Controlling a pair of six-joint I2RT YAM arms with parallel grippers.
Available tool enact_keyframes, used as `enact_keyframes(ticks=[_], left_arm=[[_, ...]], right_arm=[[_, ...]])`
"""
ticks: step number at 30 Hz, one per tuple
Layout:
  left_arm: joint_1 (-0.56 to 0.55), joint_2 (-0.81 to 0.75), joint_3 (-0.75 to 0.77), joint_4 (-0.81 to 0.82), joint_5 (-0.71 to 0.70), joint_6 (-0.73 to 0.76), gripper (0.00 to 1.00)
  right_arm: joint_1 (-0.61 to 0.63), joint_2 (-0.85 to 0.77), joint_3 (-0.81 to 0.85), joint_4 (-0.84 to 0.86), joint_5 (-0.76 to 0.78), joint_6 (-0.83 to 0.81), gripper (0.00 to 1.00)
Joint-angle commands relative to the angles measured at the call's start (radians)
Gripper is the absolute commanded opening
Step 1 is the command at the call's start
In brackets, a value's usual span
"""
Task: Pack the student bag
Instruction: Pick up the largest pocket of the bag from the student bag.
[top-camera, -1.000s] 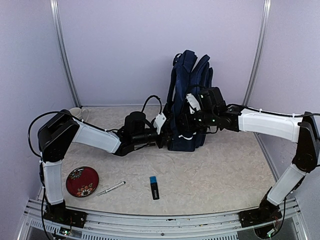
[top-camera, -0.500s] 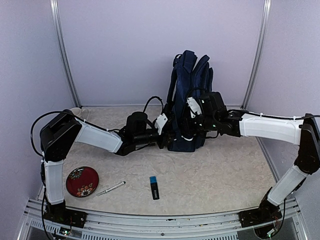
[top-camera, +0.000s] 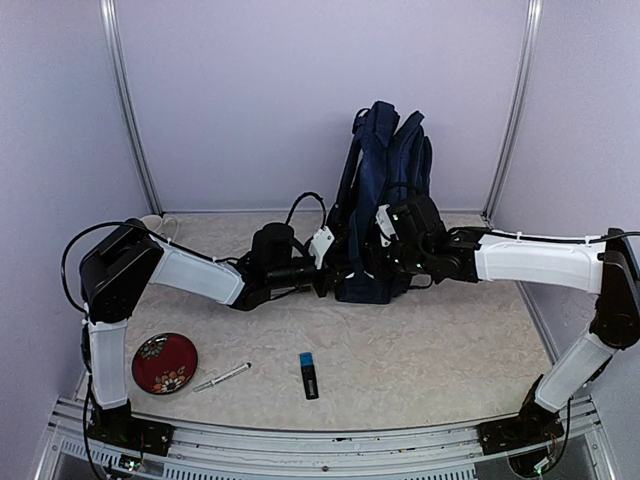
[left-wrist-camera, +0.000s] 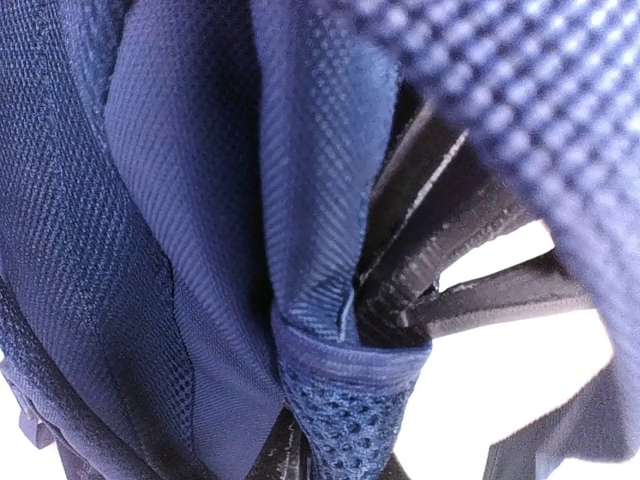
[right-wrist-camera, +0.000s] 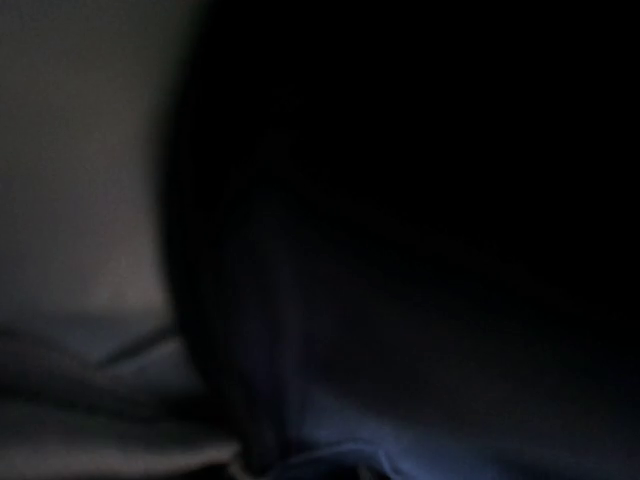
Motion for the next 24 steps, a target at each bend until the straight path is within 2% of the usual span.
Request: enact_keyframes(ticks=[1,11,13,17,21,24], left_arm=[[0.004,0.010,-0.003,0.009,0.021,0.000,0.14],[0.004,0.011,-0.007,0.025,0.042,-0.021,0.12],[0.004,0.008,-0.010,0.022,0.043,-0.020,0.08],[0.005,-0.001,-0.022,0.024,0.045,-0.018,0.00],[0.012,-0.008,-0.040,0.035,0.040,-0.030,0.00],[0.016,-0.012,-0.048,0.039,0.035,-0.037,0.00]], right_arm=[[0.008,0.016,-0.029,-0.085,0.090,0.047,0.22],[0.005,0.098,0.046,0.122,-0.052,-0.013,0.30],[-0.003,0.110,0.044,0.165,-0.081,0.004,0.23],[-0.015,0.086,0.027,0.181,-0.078,0.037,0.01],[-0.021,0.016,0.010,0.137,-0.097,0.057,0.00],[-0.040,-0.045,0.021,0.077,-0.175,0.082,0.00]])
